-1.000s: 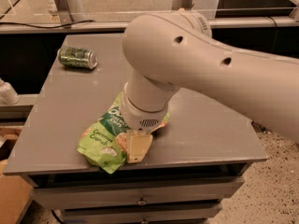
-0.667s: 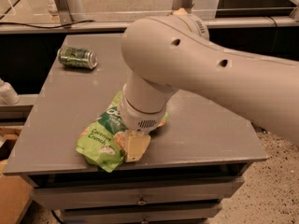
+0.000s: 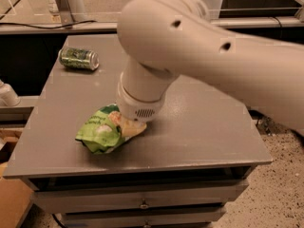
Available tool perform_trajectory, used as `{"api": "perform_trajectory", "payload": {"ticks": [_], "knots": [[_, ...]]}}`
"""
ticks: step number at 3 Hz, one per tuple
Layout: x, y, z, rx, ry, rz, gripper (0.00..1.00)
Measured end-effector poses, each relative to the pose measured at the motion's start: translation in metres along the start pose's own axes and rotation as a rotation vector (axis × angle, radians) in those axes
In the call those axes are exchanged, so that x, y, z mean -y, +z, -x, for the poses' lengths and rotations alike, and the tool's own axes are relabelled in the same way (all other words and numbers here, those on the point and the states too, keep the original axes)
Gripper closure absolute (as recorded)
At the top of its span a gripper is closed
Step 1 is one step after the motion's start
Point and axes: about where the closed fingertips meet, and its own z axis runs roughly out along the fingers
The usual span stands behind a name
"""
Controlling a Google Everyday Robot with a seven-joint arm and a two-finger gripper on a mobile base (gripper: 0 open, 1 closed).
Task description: Pick green rice chip bag
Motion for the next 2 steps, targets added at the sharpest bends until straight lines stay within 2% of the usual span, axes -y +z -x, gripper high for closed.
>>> {"api": "perform_trajectory", "payload": {"ticks": [1,2], "knots": [[0.042,-0.064,0.019,0.041,0.062,-0.119,1.0],[0.053,-0.088,0.029,0.067,0.065,-0.166,1.0]]}}
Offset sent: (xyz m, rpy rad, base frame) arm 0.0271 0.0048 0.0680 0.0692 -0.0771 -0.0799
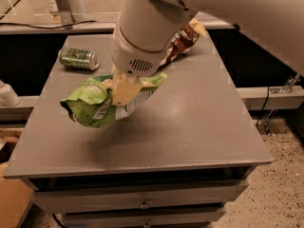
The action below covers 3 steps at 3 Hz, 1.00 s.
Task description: Pick green rice chip bag
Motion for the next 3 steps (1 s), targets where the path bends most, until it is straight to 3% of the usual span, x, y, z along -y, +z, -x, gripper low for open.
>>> {"api": "perform_trajectory", "payload": {"ticks": [1,2,3], "knots": [[0.0,-0.001,0.0,-0.001,0.0,-0.002,1.0],[0.015,-0.022,-0.028,-0.028,0.021,-0.063,1.0],[0.04,-0.054,-0.067,-0.009,0.041,-0.149,1.0]]}}
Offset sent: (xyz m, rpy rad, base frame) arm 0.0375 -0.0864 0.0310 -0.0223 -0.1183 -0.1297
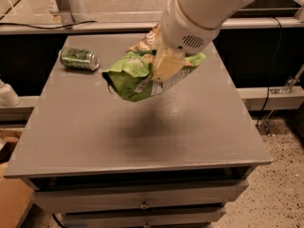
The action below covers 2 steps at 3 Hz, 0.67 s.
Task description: Pick green rice chip bag
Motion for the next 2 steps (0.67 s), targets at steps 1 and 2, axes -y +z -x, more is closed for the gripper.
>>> {"api": "perform_trajectory", "payload": {"ticks": [1,2], "knots": [[0.027,-0.026,-0.034,0.062,0.002,-0.066,1.0],[0.038,-0.04,-0.061,0.174,0.026,-0.092,1.0]]}}
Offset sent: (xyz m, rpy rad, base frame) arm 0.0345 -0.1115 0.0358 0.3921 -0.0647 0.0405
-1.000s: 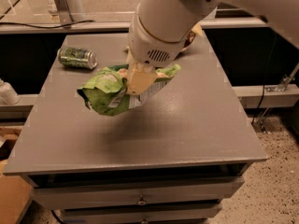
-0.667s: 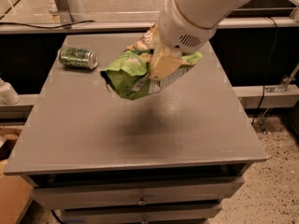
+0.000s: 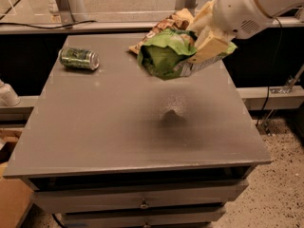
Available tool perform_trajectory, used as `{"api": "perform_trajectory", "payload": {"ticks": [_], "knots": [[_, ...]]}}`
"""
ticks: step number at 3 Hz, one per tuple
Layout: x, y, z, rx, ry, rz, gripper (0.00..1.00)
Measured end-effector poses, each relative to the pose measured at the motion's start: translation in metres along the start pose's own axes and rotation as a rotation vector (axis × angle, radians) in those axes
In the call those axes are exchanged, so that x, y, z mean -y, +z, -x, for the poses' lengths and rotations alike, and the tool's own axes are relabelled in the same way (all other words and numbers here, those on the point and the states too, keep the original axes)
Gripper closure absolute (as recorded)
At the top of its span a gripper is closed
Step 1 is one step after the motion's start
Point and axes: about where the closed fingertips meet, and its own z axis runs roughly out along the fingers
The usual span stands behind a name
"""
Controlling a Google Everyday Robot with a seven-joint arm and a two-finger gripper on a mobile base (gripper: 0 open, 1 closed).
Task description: Pick green rice chip bag
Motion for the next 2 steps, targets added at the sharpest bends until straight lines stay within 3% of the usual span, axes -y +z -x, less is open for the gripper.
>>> {"api": "perform_trajectory", "payload": {"ticks": [1,2], "knots": [[0.002,-0.0069,-0.0082,0.148,0.072,0.009,1.0],[0.0008,-0.0076,-0.0001,0.179,0.083,0.015,1.0]]}}
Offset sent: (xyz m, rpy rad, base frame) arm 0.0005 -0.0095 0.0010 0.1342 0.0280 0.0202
